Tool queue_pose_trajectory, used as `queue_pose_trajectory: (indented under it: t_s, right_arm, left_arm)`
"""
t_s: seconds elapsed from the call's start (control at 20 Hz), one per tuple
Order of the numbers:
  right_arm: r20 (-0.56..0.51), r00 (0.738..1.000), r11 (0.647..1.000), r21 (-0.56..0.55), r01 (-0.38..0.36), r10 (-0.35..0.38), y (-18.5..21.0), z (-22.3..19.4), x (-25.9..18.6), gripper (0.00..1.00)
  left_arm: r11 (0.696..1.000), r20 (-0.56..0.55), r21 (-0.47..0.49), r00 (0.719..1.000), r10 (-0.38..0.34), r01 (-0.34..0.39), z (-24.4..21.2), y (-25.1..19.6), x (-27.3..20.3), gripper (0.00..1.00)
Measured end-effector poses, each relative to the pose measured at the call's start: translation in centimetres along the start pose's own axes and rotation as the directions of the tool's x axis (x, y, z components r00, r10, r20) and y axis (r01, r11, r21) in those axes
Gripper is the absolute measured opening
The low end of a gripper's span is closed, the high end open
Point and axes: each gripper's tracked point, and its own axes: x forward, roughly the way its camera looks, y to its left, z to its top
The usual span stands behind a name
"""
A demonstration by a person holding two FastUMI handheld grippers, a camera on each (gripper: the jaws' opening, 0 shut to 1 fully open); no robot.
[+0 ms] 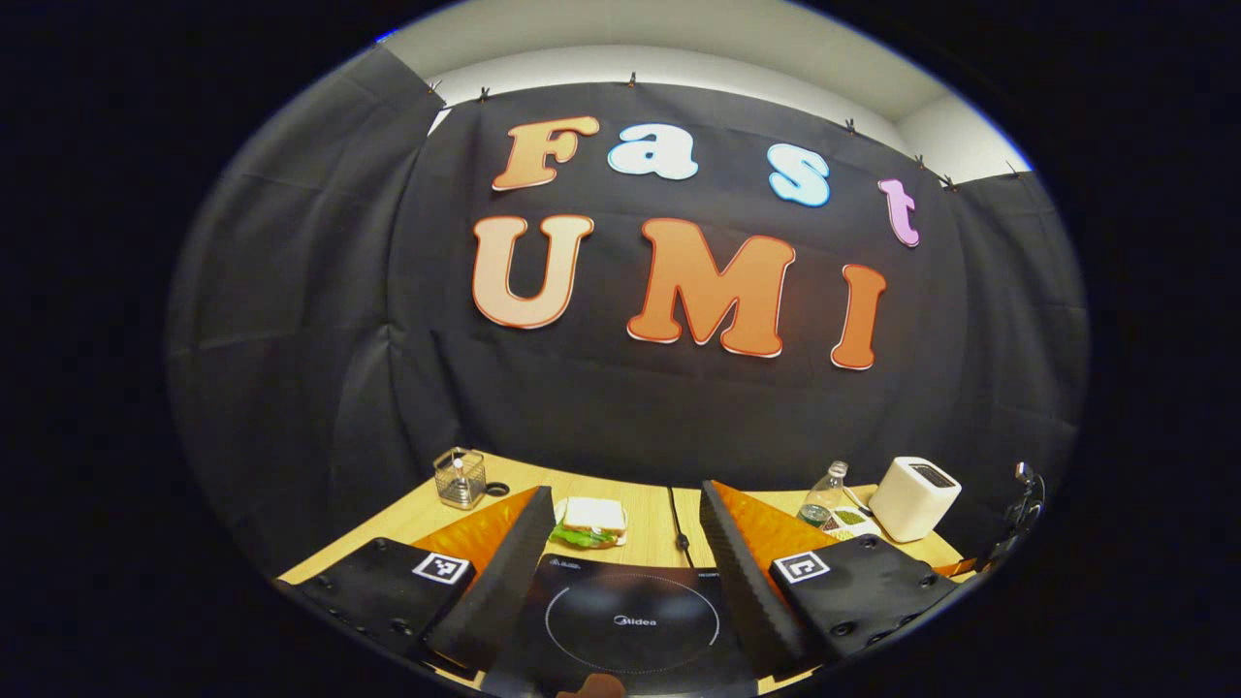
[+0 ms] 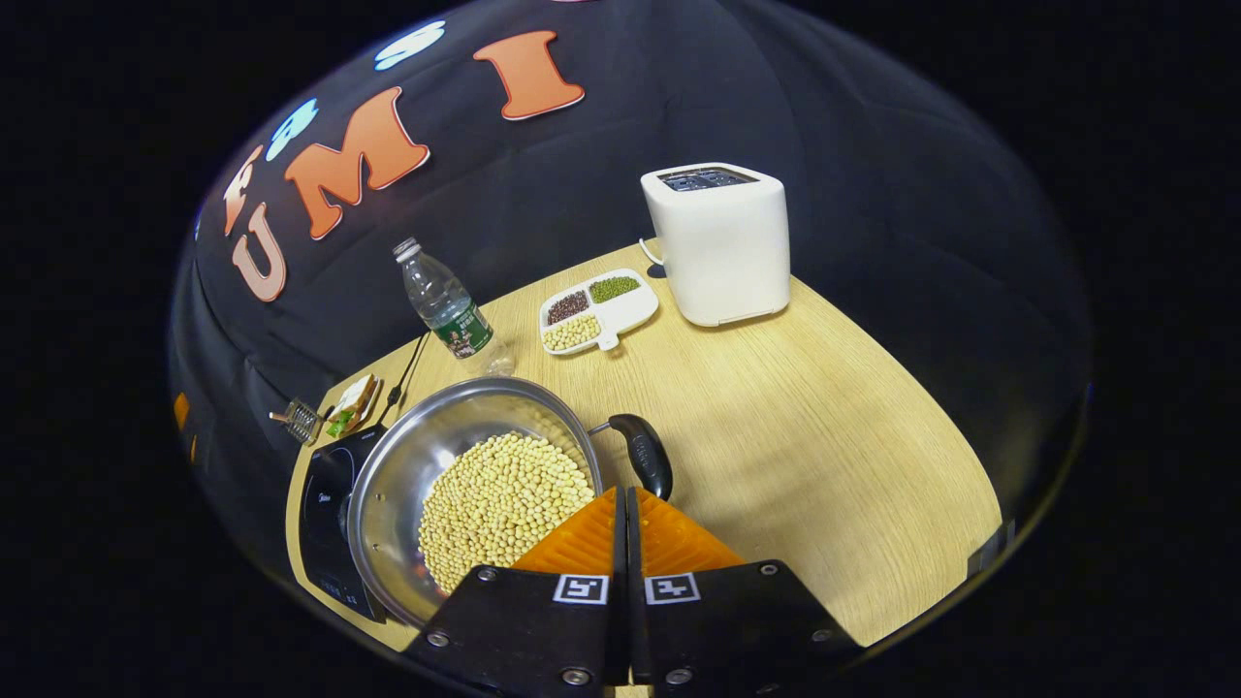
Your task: First push the handle of the pot to place it horizontally, then grasp the pot with both hands and set it on the induction cooktop.
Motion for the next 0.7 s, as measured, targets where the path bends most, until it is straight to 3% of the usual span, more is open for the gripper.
queue_pose_trajectory:
  t_s: [0.4,0.7]
  right_arm:
    - [0.009,1.0,1.0,-0.029,-0.009,0.009,0.0,1.0,1.0,0.0]
    - [0.026,0.999,0.998,-0.052,-0.021,0.023,0.0,1.3,1.2,0.0]
  left_arm:
    - [0.998,-0.129,-0.053,0.99,-0.048,0.042,-7.9,-4.1,1.4,0.99]
    - [0.999,-0.176,-0.039,0.984,-0.041,0.035,-12.9,-6.6,0.8,0.99]
